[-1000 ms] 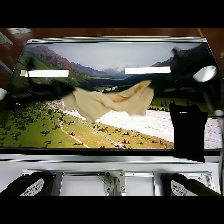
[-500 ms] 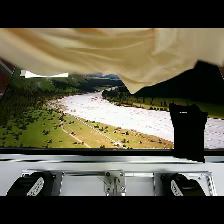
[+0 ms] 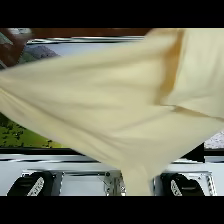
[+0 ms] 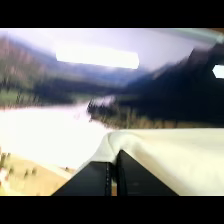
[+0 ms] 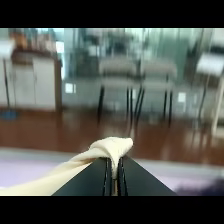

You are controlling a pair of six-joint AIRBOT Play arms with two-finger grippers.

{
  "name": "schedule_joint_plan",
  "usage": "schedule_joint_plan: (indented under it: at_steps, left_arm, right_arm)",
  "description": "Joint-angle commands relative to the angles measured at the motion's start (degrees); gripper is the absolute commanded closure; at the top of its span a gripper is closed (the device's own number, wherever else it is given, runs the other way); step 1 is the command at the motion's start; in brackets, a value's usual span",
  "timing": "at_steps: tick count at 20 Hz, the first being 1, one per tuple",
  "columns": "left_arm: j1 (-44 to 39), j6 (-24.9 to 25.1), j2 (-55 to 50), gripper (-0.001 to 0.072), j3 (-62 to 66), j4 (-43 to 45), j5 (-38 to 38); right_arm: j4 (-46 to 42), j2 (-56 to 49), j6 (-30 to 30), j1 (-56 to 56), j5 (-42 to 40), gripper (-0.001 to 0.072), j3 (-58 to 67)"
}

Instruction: Fold the shirts.

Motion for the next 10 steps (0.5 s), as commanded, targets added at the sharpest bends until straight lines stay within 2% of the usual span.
schedule_joint_plan:
  at_steps: [1, 3, 5, 7, 10]
  left_arm:
    - [0.0, -0.3, 2.6, 0.067, -16.4, 1.3, -5.2]
    - [0.0, -2.1, 3.9, 0.067, -29.9, 1.0, -5.2]
    - [0.0, -2.2, 4.0, 0.0669, -42.0, -1.0, -3.0]
    - [0.0, -1.6, 4.0, 0.0669, -50.4, -3.5, 7.4]
    - [0.0, -1.8, 1.6, 0.0669, -56.1, -5.3, 29.4]
  right_arm:
    - [-2.2, -6.8, 5.2, 0.0, 19.5, 0.0641, -3.0]
    - [-0.9, -11.6, 6.0, 0.0, 21.4, 0.0641, -10.5]
    - [0.7, -15.4, 6.0, 0.0, 13.7, 0.0641, -19.3]
    - [2.0, -20.4, 6.0, 0.0, 2.3, 0.0641, -26.1]
    - [6.5, -31.1, 6.0, 0.0, -12.6, 0.0641, -28.6]
